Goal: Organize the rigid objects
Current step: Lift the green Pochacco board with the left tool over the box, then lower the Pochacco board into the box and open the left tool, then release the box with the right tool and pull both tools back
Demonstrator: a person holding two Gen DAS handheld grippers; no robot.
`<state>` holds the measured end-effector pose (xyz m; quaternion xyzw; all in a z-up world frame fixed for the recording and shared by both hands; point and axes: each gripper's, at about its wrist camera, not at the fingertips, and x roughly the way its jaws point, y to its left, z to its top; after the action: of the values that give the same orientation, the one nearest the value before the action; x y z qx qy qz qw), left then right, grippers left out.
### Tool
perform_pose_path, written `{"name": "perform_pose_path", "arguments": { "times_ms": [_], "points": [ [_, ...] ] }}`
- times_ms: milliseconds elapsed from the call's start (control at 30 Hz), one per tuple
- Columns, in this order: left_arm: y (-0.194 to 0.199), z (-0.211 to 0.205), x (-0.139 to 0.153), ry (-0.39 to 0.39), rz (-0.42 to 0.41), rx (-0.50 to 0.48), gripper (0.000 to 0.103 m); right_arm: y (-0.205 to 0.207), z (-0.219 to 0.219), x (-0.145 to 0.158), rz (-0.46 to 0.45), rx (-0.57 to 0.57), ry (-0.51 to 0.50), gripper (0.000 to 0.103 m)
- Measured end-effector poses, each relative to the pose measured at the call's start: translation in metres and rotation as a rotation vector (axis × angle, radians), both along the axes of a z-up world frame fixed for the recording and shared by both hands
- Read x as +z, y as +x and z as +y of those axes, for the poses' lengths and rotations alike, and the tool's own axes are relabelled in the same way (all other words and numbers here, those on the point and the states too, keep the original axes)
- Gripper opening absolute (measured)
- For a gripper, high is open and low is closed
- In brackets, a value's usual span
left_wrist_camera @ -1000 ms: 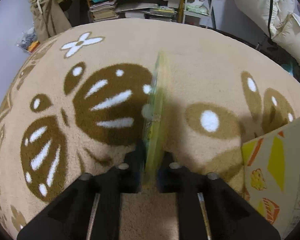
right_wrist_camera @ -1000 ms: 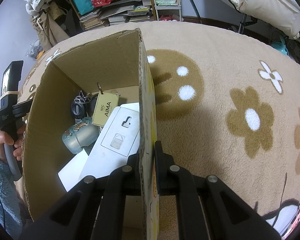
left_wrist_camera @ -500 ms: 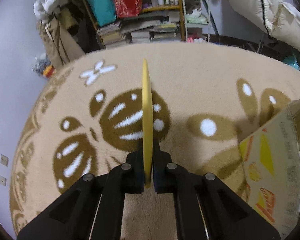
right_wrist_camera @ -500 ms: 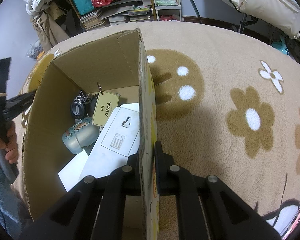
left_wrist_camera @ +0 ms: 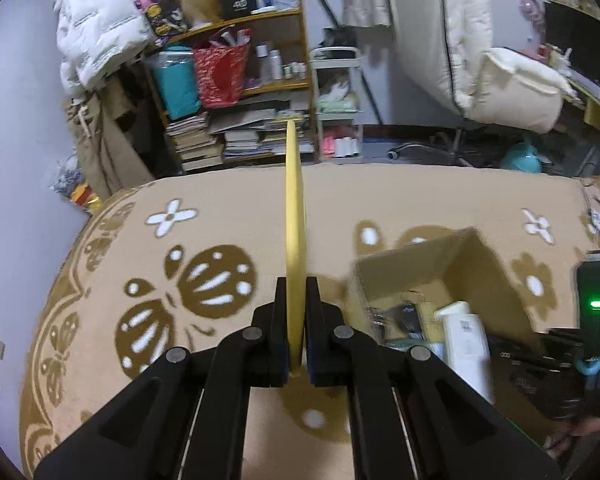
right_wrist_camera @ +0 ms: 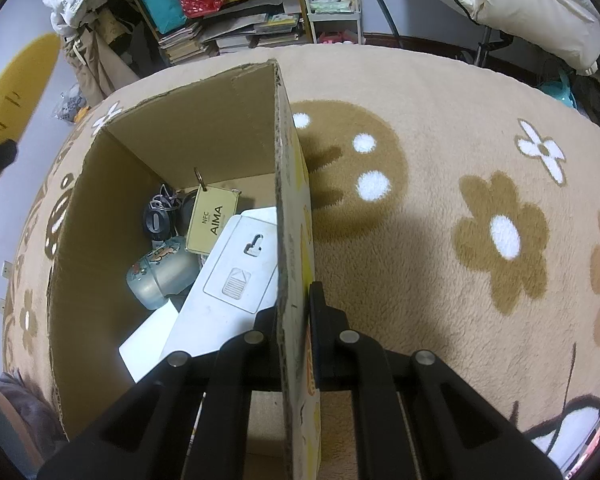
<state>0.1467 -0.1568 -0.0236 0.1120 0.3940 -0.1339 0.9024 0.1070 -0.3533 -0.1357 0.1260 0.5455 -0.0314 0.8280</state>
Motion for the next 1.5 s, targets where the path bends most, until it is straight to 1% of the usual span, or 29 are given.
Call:
{"name": "perform_pose_path", "arguments": {
  "times_ms": [200,367,467,500,567,633,733,833,900,967,1000,1033,1067,1100,1167,1233,1267,1300,1367,1400,1500],
  "points": [
    [-0.031,-0.037,0.0,-0.017,0.052,-0.086,0.005,-0.001,-0.001,0.0,-0.009,-0.007,0.006,0.009],
    [-0.048,-0.059,-0.009,-0.007,0.085,-0.118,0.005,-0.003,-0.003,0.0,-0.02,-0.014,0.02,0.009],
    [-0.056,-0.067,-0.016,0.021,0.092,-0.12,0.005,-0.004,-0.006,-0.001,-0.025,-0.019,0.035,0.01],
    [-0.057,-0.069,-0.018,0.026,0.096,-0.114,0.007,-0.004,-0.006,0.0,-0.029,-0.019,0.037,0.01],
    [-0.058,-0.069,-0.023,0.036,0.118,-0.099,0.008,-0.007,-0.006,0.001,-0.04,-0.017,0.033,0.01],
    [-0.058,-0.068,-0.026,0.018,0.14,-0.094,0.008,-0.007,-0.005,0.004,-0.054,-0.015,0.021,0.01],
    [-0.063,-0.067,-0.024,0.02,0.128,-0.091,0.008,-0.012,-0.004,0.01,-0.087,-0.013,0.008,0.01],
    [-0.068,-0.064,-0.017,0.015,0.109,-0.084,0.011,-0.016,-0.004,0.017,-0.108,-0.019,0.017,0.01],
    [-0.07,-0.058,-0.01,0.007,0.102,-0.075,0.02,-0.021,-0.005,0.023,-0.135,-0.023,0.02,0.01],
    [-0.073,-0.053,-0.002,0.005,0.096,-0.076,0.02,-0.027,-0.005,0.033,-0.175,-0.04,0.023,0.011],
    [-0.074,-0.05,0.002,0.008,0.089,-0.074,0.025,-0.03,-0.006,0.036,-0.188,-0.049,0.027,0.011],
    [-0.078,-0.046,0.007,0.011,0.075,-0.074,0.028,-0.033,-0.006,0.041,-0.203,-0.046,0.034,0.014],
    [-0.08,-0.044,0.012,0.01,0.064,-0.074,0.041,-0.037,-0.005,0.046,-0.218,-0.043,0.037,0.021],
    [-0.084,-0.04,0.018,0.007,0.043,-0.073,0.057,-0.039,-0.002,0.05,-0.227,-0.044,0.035,0.027],
    [-0.094,-0.031,0.031,-0.005,-0.018,-0.069,0.069,-0.047,0.002,0.059,-0.254,-0.043,0.026,0.059],
    [-0.103,-0.023,0.042,-0.007,-0.069,-0.068,0.07,-0.055,0.006,0.07,-0.287,-0.038,0.026,0.073],
    [-0.105,-0.02,0.046,-0.002,-0.084,-0.06,0.075,-0.059,0.008,0.075,-0.301,-0.037,0.029,0.079],
    [-0.108,-0.016,0.05,0.003,-0.096,-0.047,0.087,-0.062,0.011,0.08,-0.311,-0.036,0.033,0.082],
    [-0.113,-0.006,0.057,-0.003,-0.111,-0.035,0.097,-0.07,0.017,0.092,-0.329,-0.042,0.037,0.101],
    [-0.115,0.0,0.059,-0.006,-0.121,-0.03,0.097,-0.076,0.021,0.099,-0.34,-0.04,0.033,0.103],
    [-0.123,0.014,0.066,0.003,-0.138,-0.027,0.097,-0.086,0.033,0.111,-0.348,-0.015,0.018,0.103]
  ]
}}
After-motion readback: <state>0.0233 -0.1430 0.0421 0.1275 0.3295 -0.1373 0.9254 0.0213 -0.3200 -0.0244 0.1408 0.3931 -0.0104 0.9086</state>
